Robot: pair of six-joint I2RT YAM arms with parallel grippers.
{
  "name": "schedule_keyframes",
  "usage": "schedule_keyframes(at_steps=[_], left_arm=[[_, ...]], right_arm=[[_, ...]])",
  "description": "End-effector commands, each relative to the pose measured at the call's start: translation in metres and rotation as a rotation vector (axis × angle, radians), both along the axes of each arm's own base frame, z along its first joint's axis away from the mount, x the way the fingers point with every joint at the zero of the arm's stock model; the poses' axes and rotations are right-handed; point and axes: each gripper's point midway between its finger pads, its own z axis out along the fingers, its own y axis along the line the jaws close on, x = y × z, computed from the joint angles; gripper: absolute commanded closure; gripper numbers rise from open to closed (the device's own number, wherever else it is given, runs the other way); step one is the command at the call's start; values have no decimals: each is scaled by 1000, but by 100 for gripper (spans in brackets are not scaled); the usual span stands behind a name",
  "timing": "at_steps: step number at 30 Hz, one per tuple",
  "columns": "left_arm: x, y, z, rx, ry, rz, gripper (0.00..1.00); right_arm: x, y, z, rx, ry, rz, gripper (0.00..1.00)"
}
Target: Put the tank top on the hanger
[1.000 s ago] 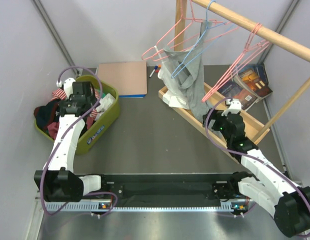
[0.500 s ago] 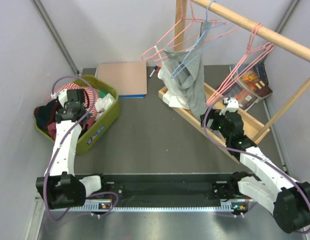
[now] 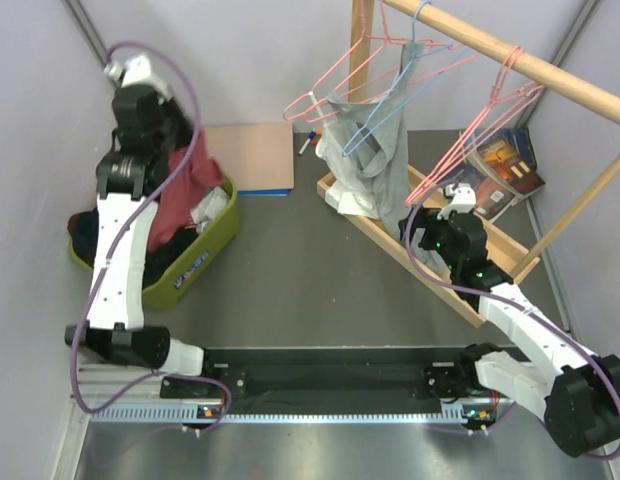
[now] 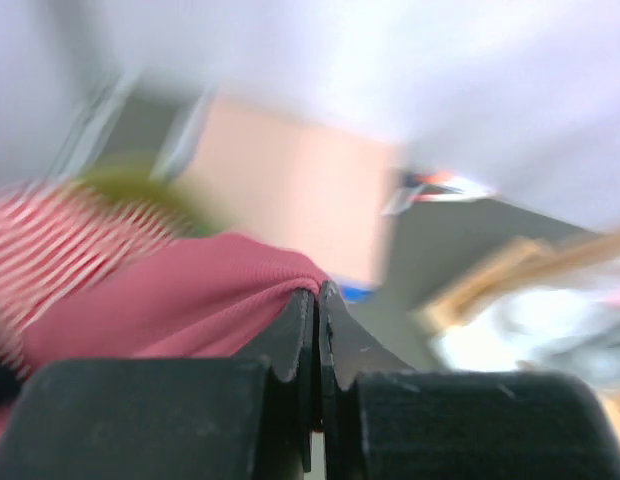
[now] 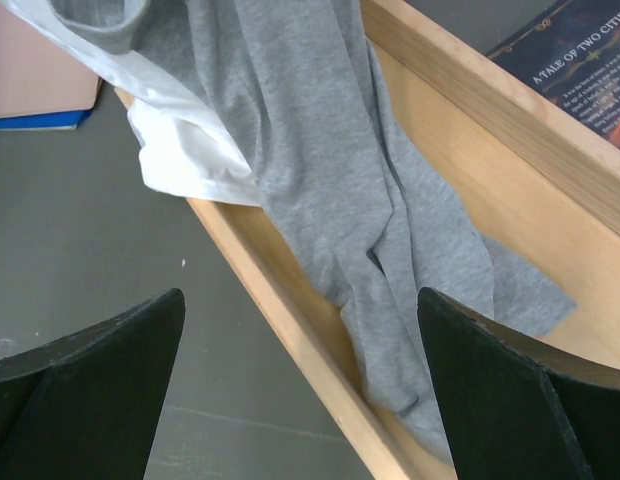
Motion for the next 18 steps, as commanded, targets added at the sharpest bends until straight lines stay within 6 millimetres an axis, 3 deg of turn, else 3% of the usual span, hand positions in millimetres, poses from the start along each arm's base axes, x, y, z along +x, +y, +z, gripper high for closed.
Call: schedule_keyframes(at_steps=[1, 3, 5, 9, 10, 12, 15, 16, 18], left_arm=[[13, -109, 125, 53, -357, -414, 100], [2, -140, 167, 19, -472, -519, 100], [-9, -154, 197, -30, -572, -583, 100], [-46, -162, 237, -96, -708, -665, 100], [-50, -169, 232, -108, -704, -711, 100], [-70, -171, 246, -145, -759, -753, 100], [-85, -183, 236, -199, -736, -843, 100], [-79, -188, 219, -220, -693, -864, 100], [-91, -196, 202, -255, -641, -926, 100]], right_arm=[[12, 9, 34, 18, -84, 29, 1], [11, 8, 36, 18, -85, 26, 0], [11, 7, 37, 19, -85, 24, 0], [8, 6, 34, 26, -76, 15, 0], [7, 5, 32, 25, -70, 13, 0], [6, 5, 30, 29, -64, 10, 0], [7, 6, 28, 28, -53, 14, 0], [7, 6, 28, 28, -53, 14, 0], [8, 7, 25, 32, -40, 15, 0]])
